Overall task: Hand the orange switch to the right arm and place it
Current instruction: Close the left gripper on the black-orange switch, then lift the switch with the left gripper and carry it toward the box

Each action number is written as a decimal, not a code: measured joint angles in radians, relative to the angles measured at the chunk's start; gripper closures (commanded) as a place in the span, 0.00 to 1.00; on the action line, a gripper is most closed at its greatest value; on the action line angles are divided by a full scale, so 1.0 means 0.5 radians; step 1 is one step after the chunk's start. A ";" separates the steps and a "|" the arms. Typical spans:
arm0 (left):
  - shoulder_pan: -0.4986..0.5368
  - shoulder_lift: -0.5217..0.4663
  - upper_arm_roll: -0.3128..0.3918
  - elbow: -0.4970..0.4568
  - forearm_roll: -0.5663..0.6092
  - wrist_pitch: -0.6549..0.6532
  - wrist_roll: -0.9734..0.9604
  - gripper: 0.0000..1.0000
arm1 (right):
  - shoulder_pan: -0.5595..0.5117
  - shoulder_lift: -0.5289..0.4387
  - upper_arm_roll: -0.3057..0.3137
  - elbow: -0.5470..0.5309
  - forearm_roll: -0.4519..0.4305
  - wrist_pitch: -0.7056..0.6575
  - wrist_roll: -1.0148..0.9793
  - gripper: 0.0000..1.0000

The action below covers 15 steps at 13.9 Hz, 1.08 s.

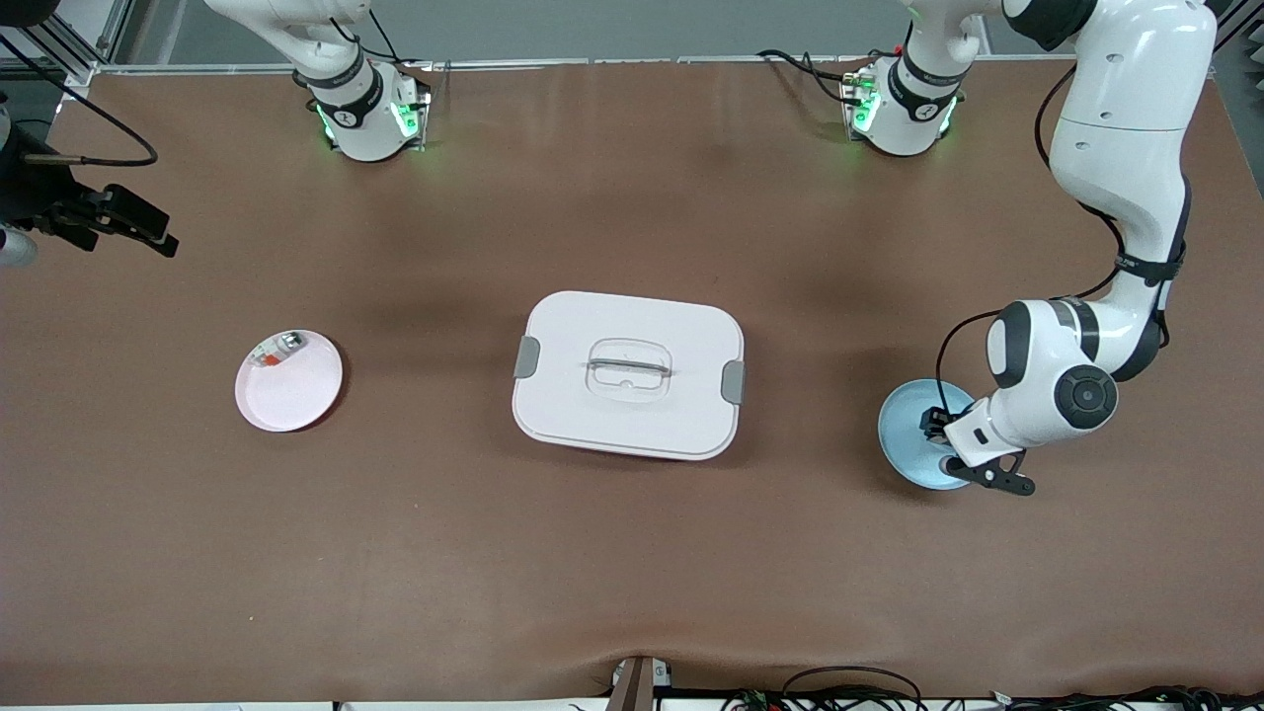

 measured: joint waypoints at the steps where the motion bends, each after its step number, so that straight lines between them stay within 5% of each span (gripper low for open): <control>1: 0.000 -0.002 0.000 0.000 0.000 0.000 0.000 0.57 | 0.000 0.000 0.000 0.000 0.000 0.000 0.000 0.00; 9: 0.009 -0.240 0.000 0.019 -0.002 -0.284 -0.019 0.57 | 0.000 0.000 -0.002 -0.001 0.000 -0.010 0.000 0.00; 15: 0.004 -0.516 -0.032 0.110 -0.067 -0.864 -0.261 0.57 | 0.000 -0.002 -0.011 -0.001 0.000 -0.019 0.001 0.00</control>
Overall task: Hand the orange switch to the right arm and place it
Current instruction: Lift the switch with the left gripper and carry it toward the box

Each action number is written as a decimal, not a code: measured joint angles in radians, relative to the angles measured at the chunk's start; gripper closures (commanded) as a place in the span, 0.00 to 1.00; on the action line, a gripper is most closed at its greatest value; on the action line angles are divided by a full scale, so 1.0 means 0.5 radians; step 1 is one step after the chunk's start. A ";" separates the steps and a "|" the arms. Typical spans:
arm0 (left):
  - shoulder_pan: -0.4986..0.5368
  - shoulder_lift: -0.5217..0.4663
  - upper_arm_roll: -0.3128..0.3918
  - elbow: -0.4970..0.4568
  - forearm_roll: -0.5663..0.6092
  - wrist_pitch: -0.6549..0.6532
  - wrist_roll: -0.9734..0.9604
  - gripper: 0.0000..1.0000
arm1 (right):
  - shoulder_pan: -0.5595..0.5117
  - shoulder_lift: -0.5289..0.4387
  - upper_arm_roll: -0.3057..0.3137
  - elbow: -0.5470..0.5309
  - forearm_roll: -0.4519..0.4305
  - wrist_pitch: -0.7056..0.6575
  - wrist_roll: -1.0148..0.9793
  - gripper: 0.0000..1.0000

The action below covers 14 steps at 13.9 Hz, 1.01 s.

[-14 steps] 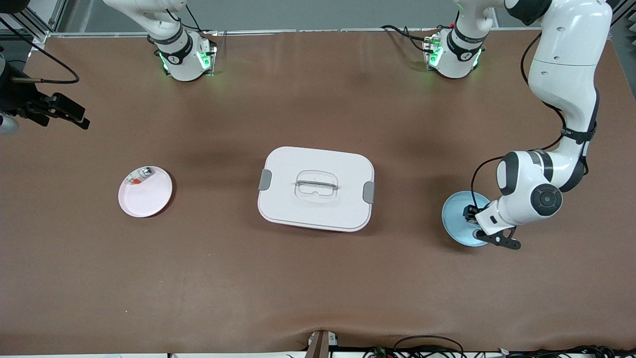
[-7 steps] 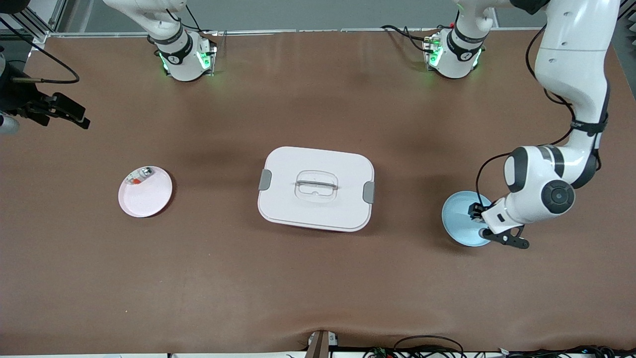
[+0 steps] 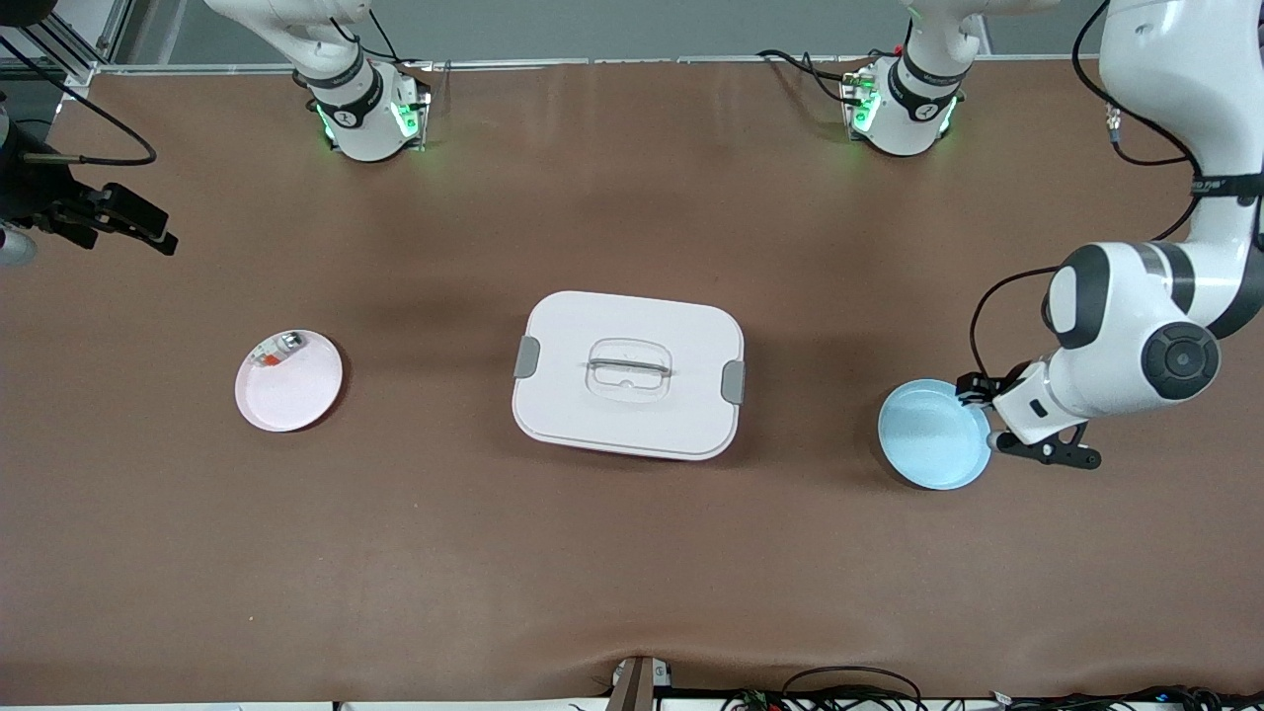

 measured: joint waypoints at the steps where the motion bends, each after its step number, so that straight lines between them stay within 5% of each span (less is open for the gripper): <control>1: 0.000 -0.034 -0.003 0.052 -0.046 -0.138 -0.057 0.57 | 0.000 0.000 -0.002 0.000 0.000 0.000 0.000 0.00; 5: 0.006 -0.165 -0.003 0.225 -0.270 -0.554 -0.266 0.56 | -0.006 0.000 -0.015 0.004 0.000 0.000 0.002 0.00; 14: -0.002 -0.544 -0.011 0.262 -0.983 -0.760 -1.446 0.56 | -0.023 0.000 -0.011 0.011 -0.001 0.000 -0.004 0.00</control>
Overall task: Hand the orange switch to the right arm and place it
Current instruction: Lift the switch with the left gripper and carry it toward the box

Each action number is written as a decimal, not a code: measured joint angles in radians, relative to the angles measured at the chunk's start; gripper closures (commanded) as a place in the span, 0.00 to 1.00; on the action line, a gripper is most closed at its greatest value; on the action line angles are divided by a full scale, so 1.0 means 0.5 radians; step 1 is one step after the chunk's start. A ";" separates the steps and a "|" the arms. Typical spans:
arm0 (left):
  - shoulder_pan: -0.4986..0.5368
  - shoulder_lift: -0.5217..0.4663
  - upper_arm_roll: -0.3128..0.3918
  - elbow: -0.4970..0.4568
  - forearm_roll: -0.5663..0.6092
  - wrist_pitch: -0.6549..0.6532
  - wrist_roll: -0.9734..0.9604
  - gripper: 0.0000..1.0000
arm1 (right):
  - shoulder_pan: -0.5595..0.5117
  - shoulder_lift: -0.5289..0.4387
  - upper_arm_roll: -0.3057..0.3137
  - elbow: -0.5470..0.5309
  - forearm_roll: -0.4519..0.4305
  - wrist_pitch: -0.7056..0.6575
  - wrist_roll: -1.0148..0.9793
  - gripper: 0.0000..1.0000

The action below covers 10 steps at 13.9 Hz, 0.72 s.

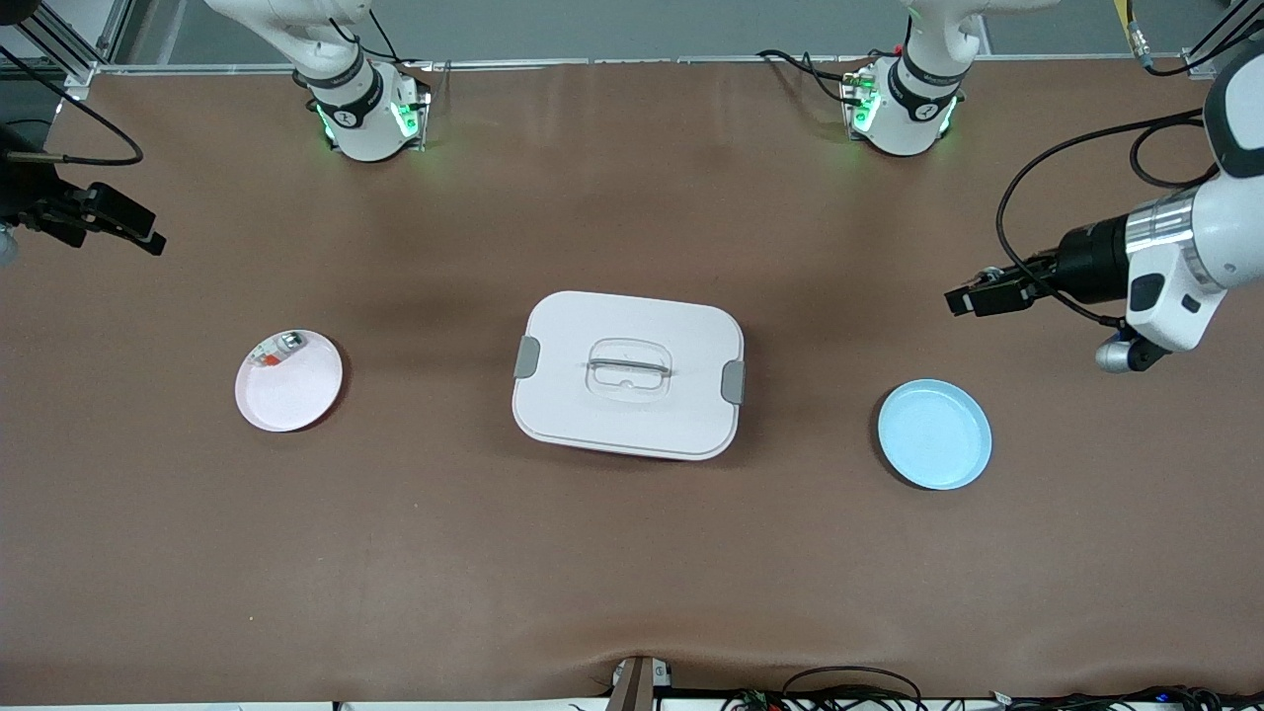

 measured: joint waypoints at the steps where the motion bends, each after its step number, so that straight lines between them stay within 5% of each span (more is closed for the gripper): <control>1: -0.002 -0.023 -0.011 0.000 -0.048 0.000 -0.069 0.56 | 0.000 0.000 0.005 0.001 0.000 0.000 -0.001 0.00; 5: -0.002 -0.123 -0.148 0.013 -0.222 0.028 -0.468 0.57 | 0.000 0.010 0.016 0.008 0.000 -0.037 -0.001 0.00; 10: -0.013 -0.139 -0.485 0.055 -0.230 0.379 -1.139 0.57 | 0.041 0.101 0.040 0.058 0.005 -0.149 -0.026 0.00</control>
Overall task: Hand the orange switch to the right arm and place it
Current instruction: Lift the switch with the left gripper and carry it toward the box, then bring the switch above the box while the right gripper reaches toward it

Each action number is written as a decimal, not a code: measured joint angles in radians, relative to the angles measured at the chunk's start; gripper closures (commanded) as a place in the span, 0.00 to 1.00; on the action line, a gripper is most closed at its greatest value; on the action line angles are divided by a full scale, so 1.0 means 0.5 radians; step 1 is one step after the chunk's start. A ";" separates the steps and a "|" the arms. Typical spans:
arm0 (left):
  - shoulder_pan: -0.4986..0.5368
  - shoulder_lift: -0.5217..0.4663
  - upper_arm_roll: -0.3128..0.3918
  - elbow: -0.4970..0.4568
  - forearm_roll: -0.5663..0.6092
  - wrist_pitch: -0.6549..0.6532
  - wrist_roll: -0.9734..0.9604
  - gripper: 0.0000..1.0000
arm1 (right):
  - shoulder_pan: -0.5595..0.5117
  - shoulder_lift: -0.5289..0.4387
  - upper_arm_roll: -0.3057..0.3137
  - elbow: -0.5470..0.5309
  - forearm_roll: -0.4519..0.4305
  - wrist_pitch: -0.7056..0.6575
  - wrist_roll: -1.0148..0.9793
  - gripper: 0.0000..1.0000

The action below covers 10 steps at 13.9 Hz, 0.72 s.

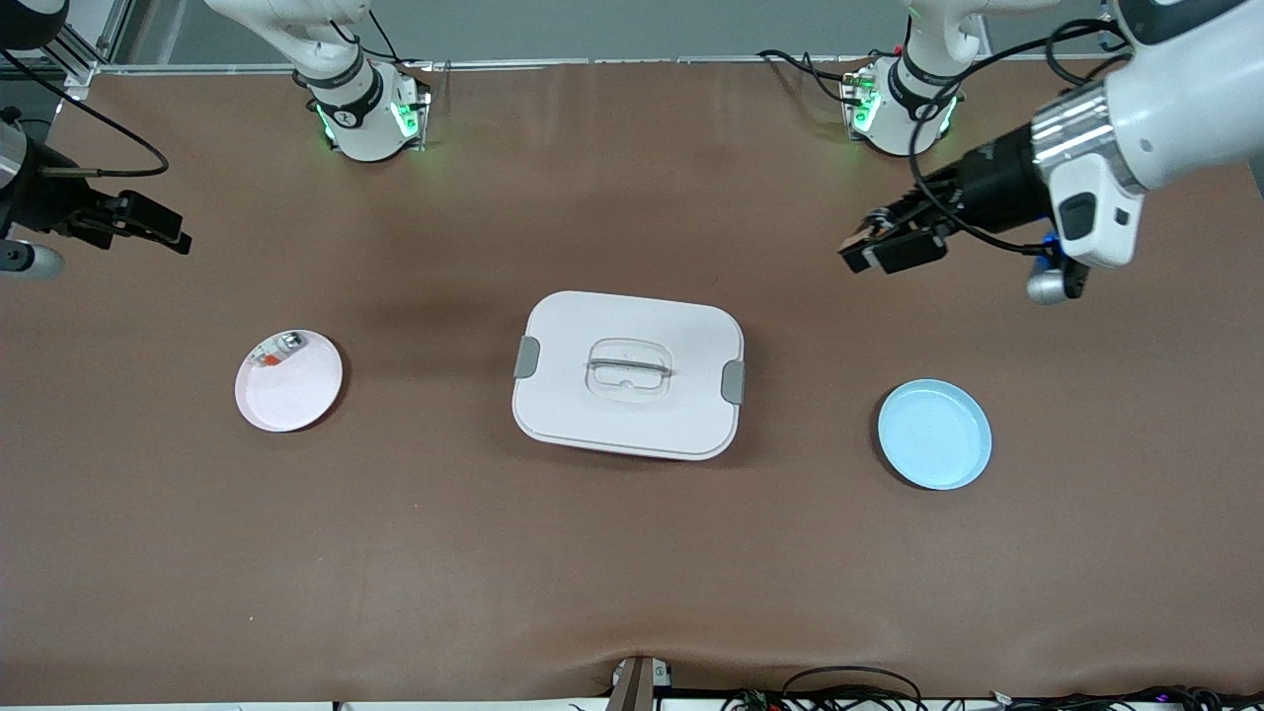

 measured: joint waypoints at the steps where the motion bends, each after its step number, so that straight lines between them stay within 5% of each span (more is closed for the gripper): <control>1: -0.001 0.001 -0.055 0.000 0.000 0.071 -0.150 0.57 | 0.027 0.007 0.003 0.013 0.001 -0.020 0.001 0.00; 4: -0.007 0.024 -0.220 0.000 0.000 0.272 -0.568 0.57 | 0.088 0.008 0.011 0.026 0.073 -0.042 0.003 0.00; 10: -0.232 0.151 -0.312 -0.001 0.115 0.523 -0.997 0.57 | 0.184 0.012 0.016 0.009 0.635 0.064 0.017 0.00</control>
